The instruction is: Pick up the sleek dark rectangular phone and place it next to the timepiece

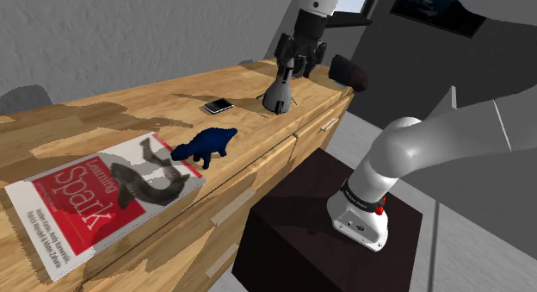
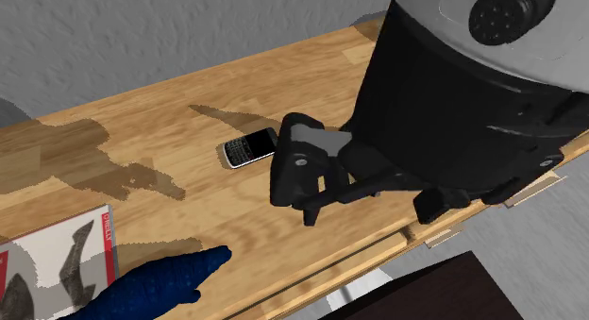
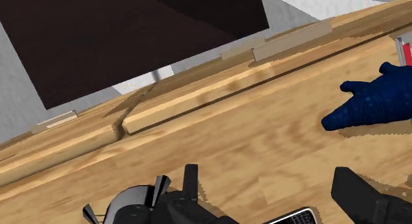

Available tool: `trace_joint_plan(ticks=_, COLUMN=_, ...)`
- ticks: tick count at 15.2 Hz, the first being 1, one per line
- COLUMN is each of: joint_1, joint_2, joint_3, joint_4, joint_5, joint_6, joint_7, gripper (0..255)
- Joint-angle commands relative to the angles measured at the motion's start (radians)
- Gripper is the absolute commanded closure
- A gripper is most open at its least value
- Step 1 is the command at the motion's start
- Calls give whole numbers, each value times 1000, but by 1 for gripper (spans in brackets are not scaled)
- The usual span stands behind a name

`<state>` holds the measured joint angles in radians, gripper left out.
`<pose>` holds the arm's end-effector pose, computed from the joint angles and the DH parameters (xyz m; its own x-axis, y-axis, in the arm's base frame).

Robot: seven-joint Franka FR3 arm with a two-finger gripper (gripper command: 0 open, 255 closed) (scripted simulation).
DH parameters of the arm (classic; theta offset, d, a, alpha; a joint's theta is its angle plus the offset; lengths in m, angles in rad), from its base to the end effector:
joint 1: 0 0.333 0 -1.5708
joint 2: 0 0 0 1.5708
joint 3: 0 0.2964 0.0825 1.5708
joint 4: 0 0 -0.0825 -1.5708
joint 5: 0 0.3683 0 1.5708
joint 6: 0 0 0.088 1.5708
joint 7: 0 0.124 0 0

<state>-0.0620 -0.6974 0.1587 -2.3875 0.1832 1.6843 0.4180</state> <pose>0.3341 0.0603 0.5234 0.9282 -0.3695 -0.0432 -0.3717 -0.9258 -0.0684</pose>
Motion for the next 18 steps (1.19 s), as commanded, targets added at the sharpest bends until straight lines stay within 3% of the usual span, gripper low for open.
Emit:
trace_joint_plan(ticks=1, joint_1=-18, joint_2=53, joint_3=47, joint_4=3, joint_5=23, joint_6=64, joint_7=102, gripper=0)
trace_joint_plan(ticks=10, joint_1=-117, joint_2=349, joint_3=221, joint_4=70, joint_5=28, joint_6=335, joint_7=528, gripper=0)
trace_joint_plan(ticks=18, joint_1=-192, joint_2=667, joint_3=302, joint_4=214, joint_5=-116, joint_6=514, joint_7=944, gripper=0)
